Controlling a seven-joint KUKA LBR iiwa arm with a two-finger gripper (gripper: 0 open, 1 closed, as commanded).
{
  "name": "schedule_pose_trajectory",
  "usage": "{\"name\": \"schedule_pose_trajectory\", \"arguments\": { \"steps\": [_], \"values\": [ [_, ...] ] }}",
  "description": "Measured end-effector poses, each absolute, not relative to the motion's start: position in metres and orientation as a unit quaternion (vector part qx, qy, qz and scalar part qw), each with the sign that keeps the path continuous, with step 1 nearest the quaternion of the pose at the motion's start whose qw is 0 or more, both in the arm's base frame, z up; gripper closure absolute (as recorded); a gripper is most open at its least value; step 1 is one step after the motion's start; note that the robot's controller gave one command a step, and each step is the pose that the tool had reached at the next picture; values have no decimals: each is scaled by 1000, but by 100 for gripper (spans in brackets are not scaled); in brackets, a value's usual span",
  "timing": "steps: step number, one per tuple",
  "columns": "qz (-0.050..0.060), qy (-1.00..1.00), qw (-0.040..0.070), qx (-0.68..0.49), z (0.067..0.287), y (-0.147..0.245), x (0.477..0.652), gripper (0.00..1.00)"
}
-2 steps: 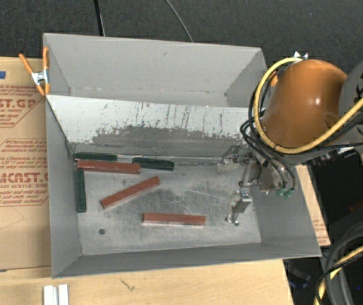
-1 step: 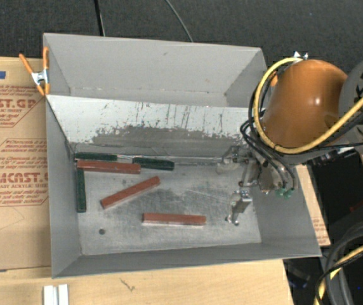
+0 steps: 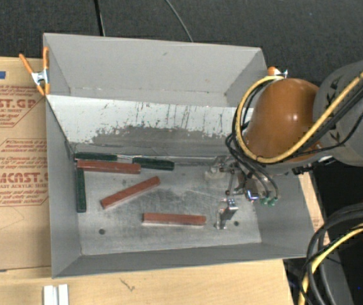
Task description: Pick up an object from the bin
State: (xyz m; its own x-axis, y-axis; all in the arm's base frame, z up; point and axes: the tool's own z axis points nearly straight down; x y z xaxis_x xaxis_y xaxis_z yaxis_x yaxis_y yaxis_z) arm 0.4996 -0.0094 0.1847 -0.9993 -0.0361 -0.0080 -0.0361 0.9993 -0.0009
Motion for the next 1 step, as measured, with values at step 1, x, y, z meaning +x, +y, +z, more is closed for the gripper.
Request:
{"name": "schedule_pose_trajectory", "arguments": {
  "steps": [1],
  "values": [
    [1,999,3,37,79,36,498,100]
  ]
}}
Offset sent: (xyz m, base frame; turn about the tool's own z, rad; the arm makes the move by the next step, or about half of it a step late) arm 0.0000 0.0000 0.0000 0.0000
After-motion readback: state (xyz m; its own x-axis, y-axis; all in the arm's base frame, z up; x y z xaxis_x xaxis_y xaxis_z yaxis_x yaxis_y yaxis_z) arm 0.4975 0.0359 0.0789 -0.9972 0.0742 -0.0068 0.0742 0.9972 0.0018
